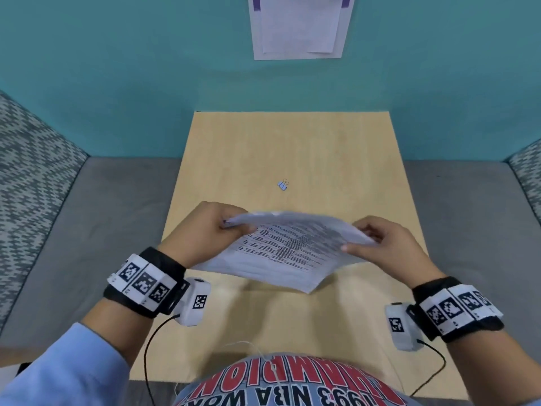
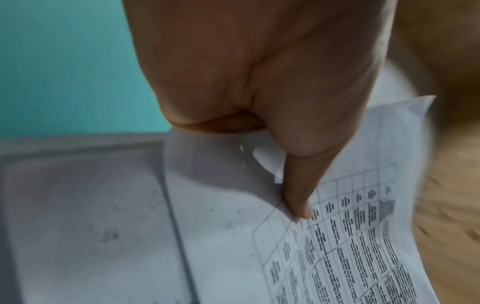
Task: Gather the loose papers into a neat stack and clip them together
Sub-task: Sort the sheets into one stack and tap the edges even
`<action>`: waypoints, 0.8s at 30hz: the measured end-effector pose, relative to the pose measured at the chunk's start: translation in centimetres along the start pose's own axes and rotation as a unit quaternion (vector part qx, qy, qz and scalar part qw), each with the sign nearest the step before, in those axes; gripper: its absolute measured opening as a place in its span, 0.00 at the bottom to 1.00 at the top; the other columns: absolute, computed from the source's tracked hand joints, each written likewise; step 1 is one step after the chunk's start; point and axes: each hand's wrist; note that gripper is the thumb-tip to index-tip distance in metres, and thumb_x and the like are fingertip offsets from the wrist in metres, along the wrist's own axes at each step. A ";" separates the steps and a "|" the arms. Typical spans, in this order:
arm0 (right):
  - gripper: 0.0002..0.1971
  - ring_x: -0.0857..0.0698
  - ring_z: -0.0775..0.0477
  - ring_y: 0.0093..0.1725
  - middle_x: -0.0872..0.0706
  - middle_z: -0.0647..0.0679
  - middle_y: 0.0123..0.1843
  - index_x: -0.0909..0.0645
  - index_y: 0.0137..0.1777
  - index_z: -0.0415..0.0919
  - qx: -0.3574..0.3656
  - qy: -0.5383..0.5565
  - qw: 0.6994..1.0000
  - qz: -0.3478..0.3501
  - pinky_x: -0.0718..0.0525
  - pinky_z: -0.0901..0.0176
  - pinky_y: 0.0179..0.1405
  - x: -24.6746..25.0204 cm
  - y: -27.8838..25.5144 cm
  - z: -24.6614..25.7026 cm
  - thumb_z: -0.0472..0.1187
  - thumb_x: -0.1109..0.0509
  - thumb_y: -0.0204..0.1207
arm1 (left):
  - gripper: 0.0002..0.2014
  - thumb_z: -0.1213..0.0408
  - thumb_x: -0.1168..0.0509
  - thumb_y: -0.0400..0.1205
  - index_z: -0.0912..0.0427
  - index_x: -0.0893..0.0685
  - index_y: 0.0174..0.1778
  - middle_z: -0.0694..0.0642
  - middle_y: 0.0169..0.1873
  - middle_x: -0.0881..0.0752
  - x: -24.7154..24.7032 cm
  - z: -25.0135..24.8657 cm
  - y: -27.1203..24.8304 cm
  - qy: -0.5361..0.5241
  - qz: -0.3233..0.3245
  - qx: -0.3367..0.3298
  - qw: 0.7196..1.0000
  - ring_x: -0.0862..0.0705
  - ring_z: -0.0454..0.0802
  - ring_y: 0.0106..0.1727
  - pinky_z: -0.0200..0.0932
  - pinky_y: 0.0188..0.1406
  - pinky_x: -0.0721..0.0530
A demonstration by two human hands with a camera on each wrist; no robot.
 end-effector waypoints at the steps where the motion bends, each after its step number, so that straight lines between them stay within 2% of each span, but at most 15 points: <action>1: 0.12 0.13 0.63 0.37 0.07 0.56 0.39 0.09 0.45 0.49 -0.027 0.011 0.999 -0.015 0.19 0.69 0.39 0.9 -0.2 -0.9 0.45 0.10 0.65 | 0.07 0.60 0.24 0.85 0.51 0.05 0.40 0.38 0.30 0.09 0.4 0.6 -0.2 -0.050 -0.007 0.025 0.998 0.16 0.34 0.31 0.41 0.36 0.20; 2: 0.14 0.11 0.62 0.38 0.06 0.56 0.40 0.08 0.46 0.46 -0.047 0.054 0.997 -0.020 0.17 0.67 0.41 1.4 -0.4 -1.7 0.45 0.10 0.64 | 0.05 0.59 0.23 0.84 0.51 0.04 0.43 0.40 0.37 0.04 0.7 1.2 -0.4 -0.097 -0.012 0.049 0.994 0.08 0.36 0.38 0.43 0.43 0.14; 3: 0.17 0.08 0.59 0.44 0.04 0.55 0.45 0.08 0.50 0.44 -0.060 0.128 0.990 -0.016 0.14 0.65 0.45 1.6 -0.6 -2.3 0.44 0.11 0.62 | 0.03 0.59 0.23 0.83 0.52 0.03 0.47 0.44 0.44 0.02 0.9 1.8 -0.5 -0.141 -0.016 0.072 0.987 0.04 0.42 0.47 0.46 0.51 0.10; 5: 0.24 0.06 0.47 0.59 0.04 0.48 0.58 0.09 0.61 0.41 -0.080 0.264 0.961 0.002 0.09 0.60 0.52 1.1 -0.6 -2.7 0.43 0.14 0.63 | 0.08 0.60 0.21 0.81 0.55 0.03 0.54 0.51 0.53 0.02 0.7 2.7 -0.8 -0.221 -0.023 0.097 0.970 0.04 0.51 0.57 0.55 0.64 0.09; 6: 0.24 0.07 0.43 0.63 0.05 0.46 0.61 0.11 0.64 0.40 -0.072 0.291 0.954 0.007 0.08 0.58 0.54 0.7 -0.5 -2.5 0.41 0.16 0.66 | 0.10 0.60 0.21 0.80 0.54 0.04 0.57 0.52 0.56 0.03 0.5 3.2 -0.8 -0.253 -0.036 0.099 0.962 0.05 0.53 0.60 0.59 0.68 0.11; 8: 0.20 0.07 0.43 0.63 0.05 0.46 0.62 0.11 0.65 0.36 -0.039 0.287 0.957 -0.012 0.09 0.60 0.55 -0.1 0.1 -1.3 0.35 0.19 0.73 | 0.12 0.61 0.20 0.80 0.48 0.04 0.59 0.52 0.61 0.04 -0.4 3.7 -0.8 -0.299 -0.078 0.076 0.948 0.07 0.55 0.65 0.60 0.72 0.14; 10: 0.14 0.05 0.48 0.59 0.04 0.48 0.58 0.09 0.62 0.35 0.002 0.250 0.966 -0.066 0.09 0.62 0.55 -0.4 0.5 -0.4 0.32 0.20 0.77 | 0.14 0.66 0.23 0.82 0.45 0.05 0.61 0.52 0.64 0.06 -1.6 4.3 -0.6 -0.330 -0.115 0.046 0.936 0.09 0.53 0.69 0.55 0.72 0.14; 12: 0.10 0.06 0.56 0.54 0.03 0.54 0.55 0.08 0.59 0.39 0.035 0.206 0.972 -0.106 0.11 0.68 0.53 -0.7 0.6 -0.3 0.32 0.20 0.78 | 0.15 0.67 0.23 0.83 0.45 0.07 0.62 0.48 0.63 0.05 -3.0 5.4 -0.3 -0.333 -0.151 0.055 0.929 0.09 0.48 0.68 0.50 0.68 0.13; 13: 0.10 0.07 0.60 0.52 0.03 0.57 0.53 0.07 0.57 0.44 0.044 0.174 0.977 -0.115 0.13 0.72 0.51 -1.0 0.7 -0.7 0.32 0.20 0.79 | 0.14 0.66 0.22 0.83 0.42 0.06 0.59 0.44 0.58 0.04 -3.7 6.1 -0.1 -0.316 -0.160 0.066 0.933 0.08 0.43 0.63 0.46 0.64 0.12; 15: 0.10 0.10 0.66 0.50 0.05 0.59 0.50 0.08 0.54 0.49 0.034 0.102 0.988 -0.110 0.18 0.78 0.48 -2.4 1.0 -2.5 0.33 0.22 0.80 | 0.13 0.66 0.22 0.83 0.40 0.05 0.53 0.38 0.52 0.04 -5.5 8.2 0.3 -0.245 -0.126 0.075 0.958 0.08 0.36 0.55 0.40 0.56 0.11; 16: 0.10 0.10 0.66 0.50 0.06 0.60 0.51 0.08 0.53 0.51 0.017 0.078 0.991 -0.103 0.20 0.80 0.46 -3.2 1.1 -3.7 0.33 0.23 0.81 | 0.13 0.68 0.23 0.83 0.43 0.05 0.55 0.36 0.53 0.05 -6.5 9.6 0.5 -0.211 -0.097 0.075 0.970 0.08 0.34 0.54 0.38 0.55 0.12; 18: 0.12 0.10 0.63 0.53 0.06 0.59 0.52 0.09 0.51 0.54 -0.010 0.059 0.994 -0.090 0.21 0.79 0.47 -4.9 1.5 -6.1 0.33 0.24 0.82 | 0.17 0.75 0.25 0.83 0.47 0.08 0.59 0.27 0.53 0.07 -8.4 12.3 0.4 -0.148 -0.046 0.075 0.985 0.09 0.30 0.55 0.37 0.57 0.14; 20: 0.14 0.10 0.61 0.54 0.05 0.57 0.52 0.07 0.50 0.53 -0.026 0.071 0.993 -0.091 0.20 0.76 0.50 -6.0 2.2 -7.2 0.30 0.25 0.80 | 0.29 0.82 0.30 0.81 0.37 0.10 0.59 0.21 0.53 0.09 -9.3 14.4 0.5 -0.102 -0.040 0.087 0.990 0.10 0.26 0.57 0.39 0.61 0.13; 22: 0.12 0.10 0.63 0.51 0.06 0.60 0.48 0.08 0.47 0.53 -0.043 0.076 0.991 -0.100 0.19 0.75 0.48 -6.4 3.0 -7.4 0.32 0.23 0.80 | 0.33 0.80 0.32 0.81 0.26 0.09 0.52 0.21 0.51 0.09 -9.4 15.0 1.1 -0.103 -0.068 0.107 0.987 0.10 0.25 0.56 0.35 0.62 0.13; 24: 0.10 0.13 0.62 0.43 0.08 0.62 0.42 0.10 0.42 0.53 -0.055 0.081 0.988 -0.116 0.19 0.68 0.44 -6.1 3.5 -6.8 0.36 0.22 0.80 | 0.27 0.74 0.29 0.85 0.28 0.07 0.46 0.24 0.43 0.07 -8.9 14.3 1.8 -0.141 -0.097 0.141 0.975 0.11 0.24 0.47 0.29 0.52 0.15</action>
Point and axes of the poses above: each hand's wrist, its own y-axis towards the middle knuckle, its own x-axis out of the back of the hand, z = x × y
